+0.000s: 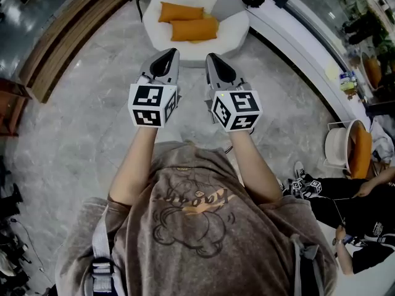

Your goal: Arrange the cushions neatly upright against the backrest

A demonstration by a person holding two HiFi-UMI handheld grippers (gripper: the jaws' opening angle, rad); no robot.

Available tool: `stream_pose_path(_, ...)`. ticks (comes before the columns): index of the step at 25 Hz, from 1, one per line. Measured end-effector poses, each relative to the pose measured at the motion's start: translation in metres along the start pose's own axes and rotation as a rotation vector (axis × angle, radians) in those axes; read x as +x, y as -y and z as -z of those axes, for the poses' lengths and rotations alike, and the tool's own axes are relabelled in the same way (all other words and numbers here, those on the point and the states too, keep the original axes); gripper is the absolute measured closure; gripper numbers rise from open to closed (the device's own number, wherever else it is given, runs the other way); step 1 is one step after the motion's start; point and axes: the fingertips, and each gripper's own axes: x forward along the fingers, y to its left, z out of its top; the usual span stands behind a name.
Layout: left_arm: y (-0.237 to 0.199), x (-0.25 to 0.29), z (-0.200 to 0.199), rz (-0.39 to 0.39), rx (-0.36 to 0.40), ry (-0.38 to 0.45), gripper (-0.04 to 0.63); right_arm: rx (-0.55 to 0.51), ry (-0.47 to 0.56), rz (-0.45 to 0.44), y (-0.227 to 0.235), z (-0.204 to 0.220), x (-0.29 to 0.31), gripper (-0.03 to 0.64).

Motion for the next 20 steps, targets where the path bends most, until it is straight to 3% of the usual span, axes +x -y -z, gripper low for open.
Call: stream_pose_path(20, -0.035, 0.084, 0.010, 0.025, -0.020, -0.028, 0.591, 0.001, -0.037, 0.021, 0.052, 0.013, 0.069, 0.598)
